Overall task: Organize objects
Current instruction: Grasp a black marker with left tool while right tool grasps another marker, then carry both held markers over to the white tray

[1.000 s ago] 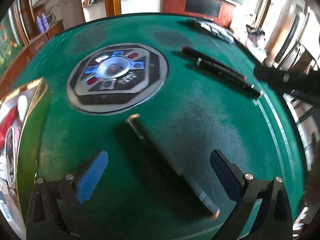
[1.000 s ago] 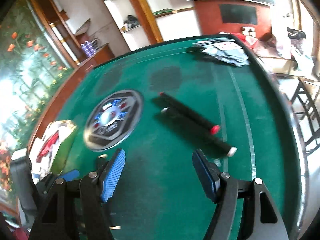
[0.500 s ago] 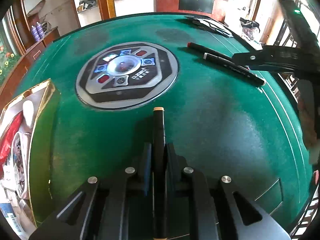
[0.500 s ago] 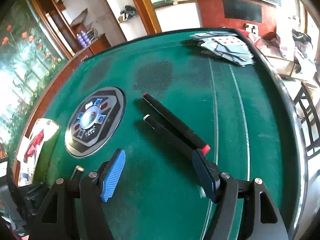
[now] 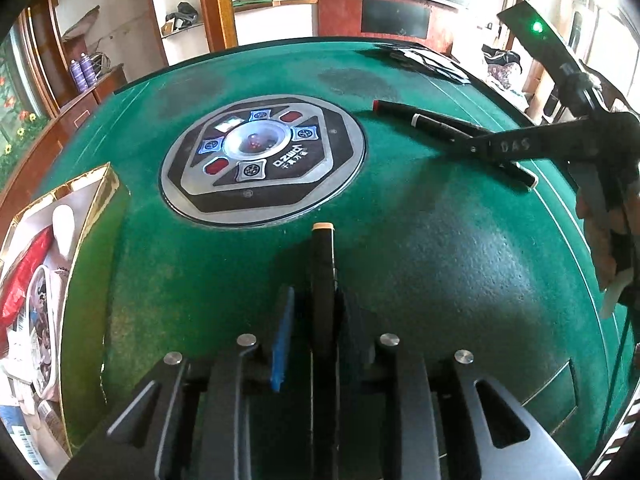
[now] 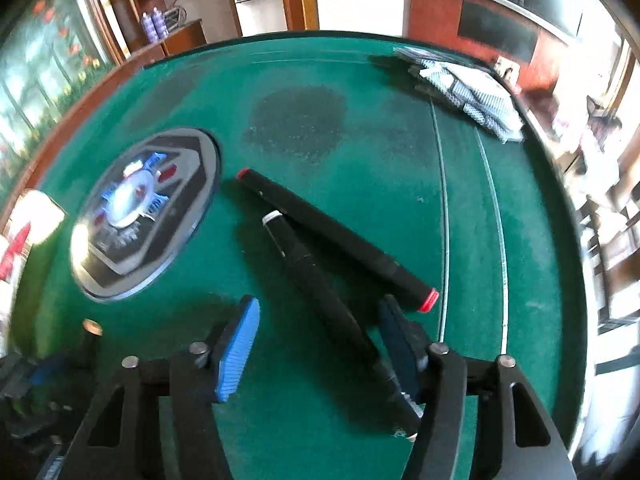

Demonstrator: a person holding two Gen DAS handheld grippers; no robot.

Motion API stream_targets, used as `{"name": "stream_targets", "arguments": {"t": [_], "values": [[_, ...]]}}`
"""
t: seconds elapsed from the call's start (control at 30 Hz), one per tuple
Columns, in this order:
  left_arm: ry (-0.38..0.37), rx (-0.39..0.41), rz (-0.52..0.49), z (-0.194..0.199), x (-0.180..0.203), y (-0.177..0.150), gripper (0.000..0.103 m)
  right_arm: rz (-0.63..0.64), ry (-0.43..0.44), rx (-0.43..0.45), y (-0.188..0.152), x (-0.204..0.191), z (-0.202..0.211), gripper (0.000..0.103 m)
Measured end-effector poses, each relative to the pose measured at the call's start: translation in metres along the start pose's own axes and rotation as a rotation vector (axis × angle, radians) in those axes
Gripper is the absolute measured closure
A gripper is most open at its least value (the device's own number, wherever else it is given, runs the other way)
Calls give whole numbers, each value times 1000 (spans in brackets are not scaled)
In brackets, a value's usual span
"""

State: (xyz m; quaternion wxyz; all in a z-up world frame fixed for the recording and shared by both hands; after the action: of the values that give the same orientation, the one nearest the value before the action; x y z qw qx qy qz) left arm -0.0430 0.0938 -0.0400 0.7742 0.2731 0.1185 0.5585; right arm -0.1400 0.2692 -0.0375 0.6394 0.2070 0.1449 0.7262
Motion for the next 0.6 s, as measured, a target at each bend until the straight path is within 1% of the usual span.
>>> {"name": "stream_targets", "arguments": {"t": [0.03,0.07,0.1,0.13,0.17,0.2,0.23,0.33,0.37,0.43,0.47,0.53,0.6], "values": [[-14,1,-2,0,1,0,72,7,-31,1,-2,-1,2,60],[-23,1,-4,-1,3,0,64,1,-27,-8,-3,-2,4,77],[-29,1,-12,-1,5,0,52,2,-37,-18,-6,-4,6,85],[-20,-4,-25,-4,8,-1,46,12,-53,-22,-9,-7,8,88],[-10,-3,-32,-4,10,-1,36,25,-75,-20,-13,-11,11,88],[3,2,-18,-5,8,-2,29,29,-85,-20,-17,-13,13,88],[-8,7,0,-6,5,-2,29,27,-83,-22,-21,-15,16,88],[-14,6,-18,-4,5,-5,28,11,-40,-39,-40,-23,27,88],[-19,6,-26,-3,6,-7,31,14,-35,-40,-46,-26,30,88],[-27,18,-45,4,7,-11,65,19,-28,-39,-57,-32,37,87],[-25,18,-46,7,7,-13,88,18,-29,-36,-63,-35,41,87],[-58,16,-32,13,6,-18,89,13,-42,-23,-67,-38,43,87],[-67,17,-19,17,3,-23,89,-17,-56,-5,-68,-39,42,86]]}}
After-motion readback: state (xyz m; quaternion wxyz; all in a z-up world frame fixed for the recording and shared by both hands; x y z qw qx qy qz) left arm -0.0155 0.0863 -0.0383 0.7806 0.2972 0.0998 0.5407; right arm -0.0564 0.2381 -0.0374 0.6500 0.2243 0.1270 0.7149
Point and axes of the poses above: each gripper's, at about its wrist camera, not at the fingertips, and z roughly against the way its jaws point, x to its right, y to its top, the point moved 6 cm from there along -z, roughly the way its jaws point, and after that the axes turned 9 degrees about -y, right-handed, at the moved point
